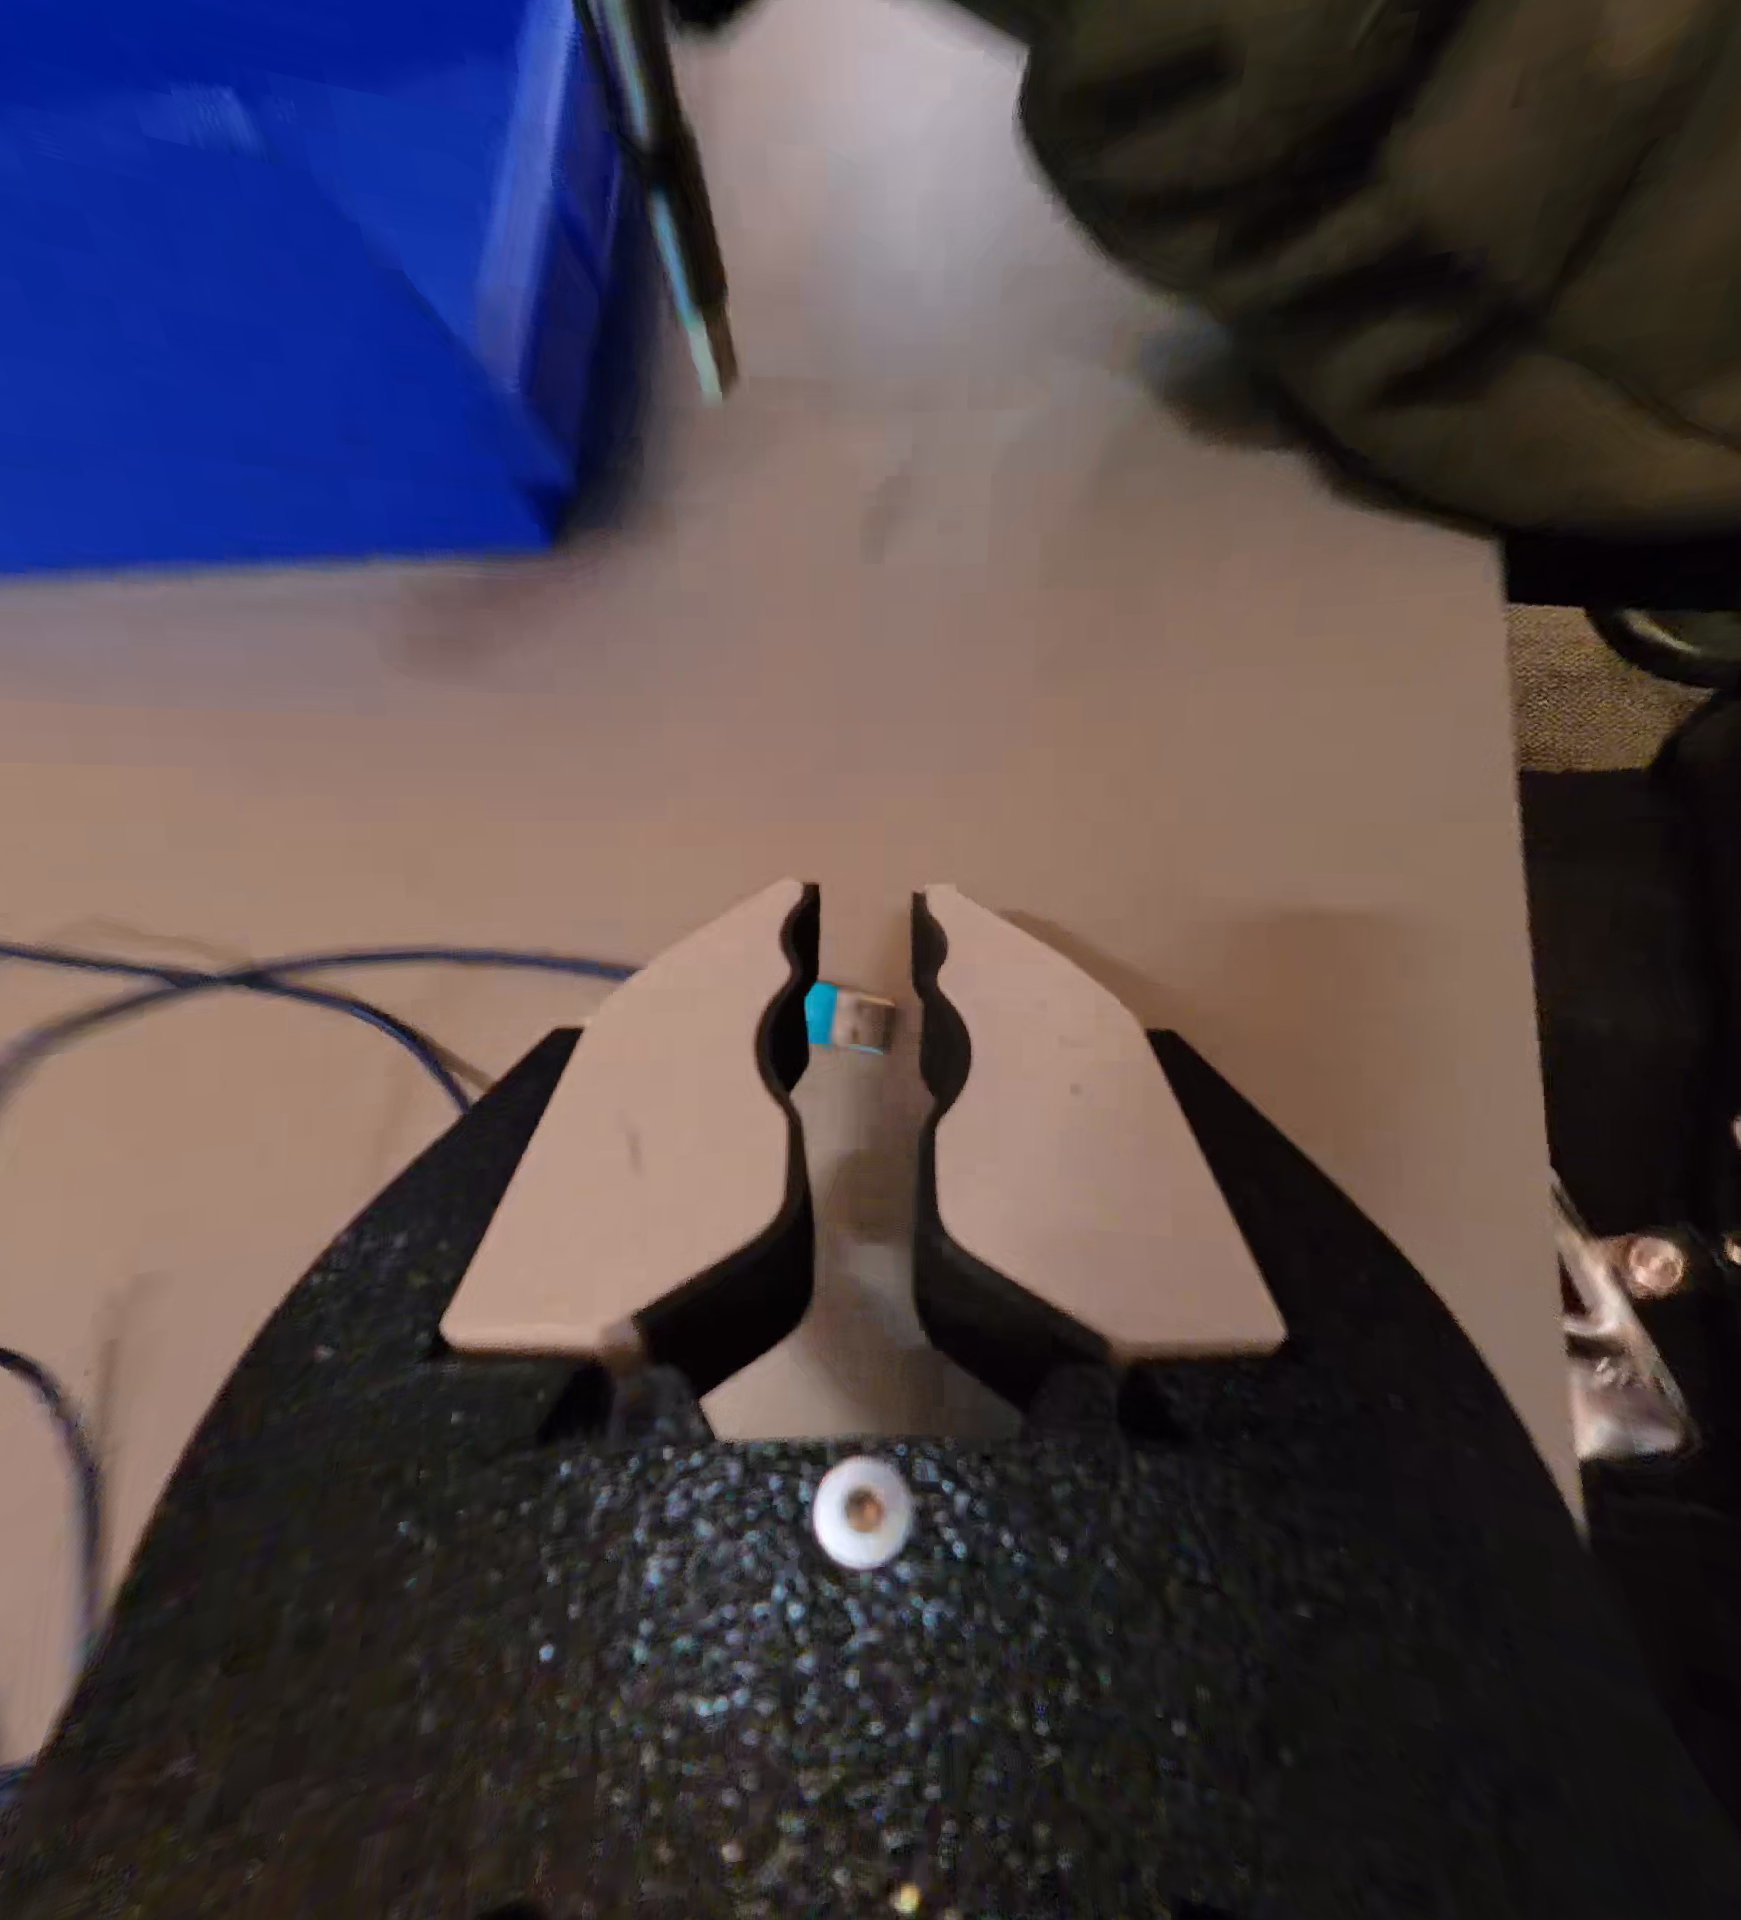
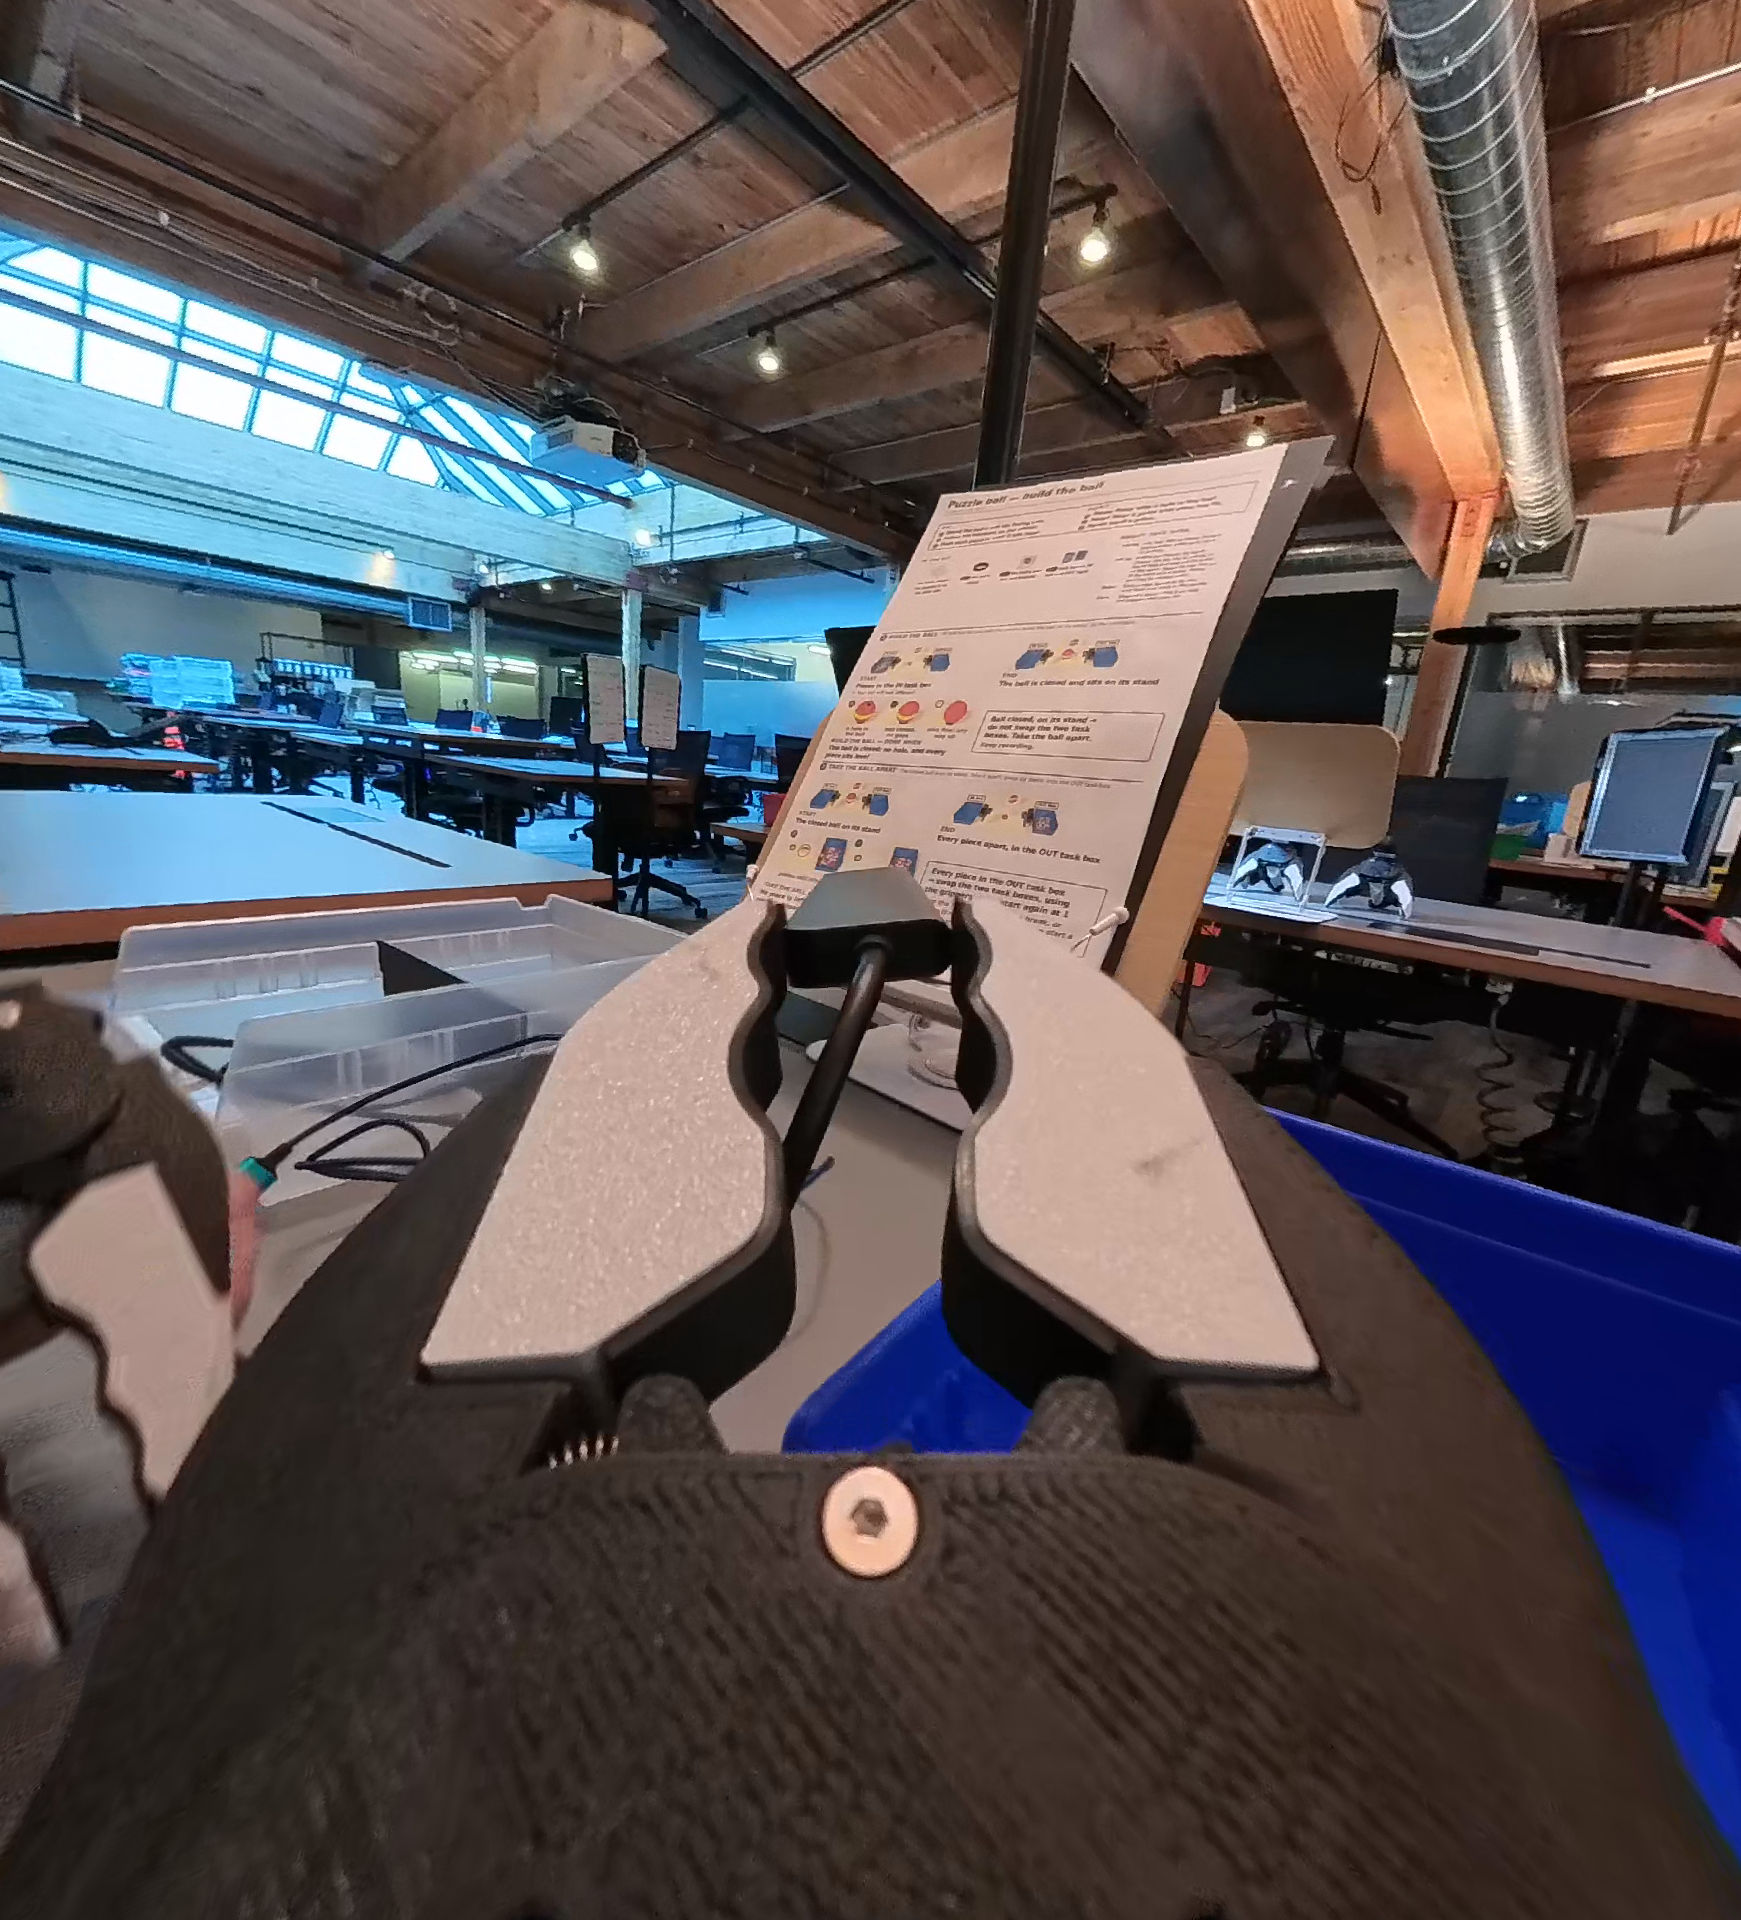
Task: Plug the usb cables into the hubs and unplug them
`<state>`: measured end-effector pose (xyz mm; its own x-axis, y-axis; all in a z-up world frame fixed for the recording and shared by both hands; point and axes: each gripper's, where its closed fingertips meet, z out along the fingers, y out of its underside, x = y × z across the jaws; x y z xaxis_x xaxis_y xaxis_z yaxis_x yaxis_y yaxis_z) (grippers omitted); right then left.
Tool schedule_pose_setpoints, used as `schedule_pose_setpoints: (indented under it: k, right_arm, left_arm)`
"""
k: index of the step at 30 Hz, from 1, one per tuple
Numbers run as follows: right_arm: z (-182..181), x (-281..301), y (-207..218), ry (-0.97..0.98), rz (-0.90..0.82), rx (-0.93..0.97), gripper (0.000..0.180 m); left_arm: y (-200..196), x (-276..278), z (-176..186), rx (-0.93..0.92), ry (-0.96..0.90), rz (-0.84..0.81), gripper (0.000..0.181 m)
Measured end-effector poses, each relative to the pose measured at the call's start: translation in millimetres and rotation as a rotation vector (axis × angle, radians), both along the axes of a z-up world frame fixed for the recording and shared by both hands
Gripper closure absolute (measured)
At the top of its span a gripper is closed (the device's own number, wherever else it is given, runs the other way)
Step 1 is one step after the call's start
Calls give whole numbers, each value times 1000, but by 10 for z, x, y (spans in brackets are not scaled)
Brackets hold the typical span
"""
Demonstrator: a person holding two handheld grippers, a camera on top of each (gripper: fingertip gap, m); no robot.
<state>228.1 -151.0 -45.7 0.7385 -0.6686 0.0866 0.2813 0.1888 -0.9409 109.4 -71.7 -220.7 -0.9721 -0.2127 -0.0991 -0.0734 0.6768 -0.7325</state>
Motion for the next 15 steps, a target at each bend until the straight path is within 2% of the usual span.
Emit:
schedule_pose_setpoints:
  k: [2,5,8,9,10,12,15]
  right_arm:
    - [-2,-25,14,-4,34,1,149]
    - [-2,-117,108,5,147,24,149]
    - [42,-189,206,12,223,67,149]
    - [75,-208,232,9,237,92,149]
    - [112,-226,257,6,251,121,149]
    - [161,-283,337,0,289,157,149]
    - [108,-307,501,-3,276,119,149]
  left_arm:
    - [114,75,195,27,-103,-105,155]
    - [359,375,503,145,-271,-94,131]
    - [405,777,1091,-56,-344,117,128]
    - [405,881,1202,-161,-262,202,128]
    - [342,902,1258,-294,-95,243,128]
    - [136,814,1411,-593,246,199,131]
    - [42,929,1657,-938,448,230,126]
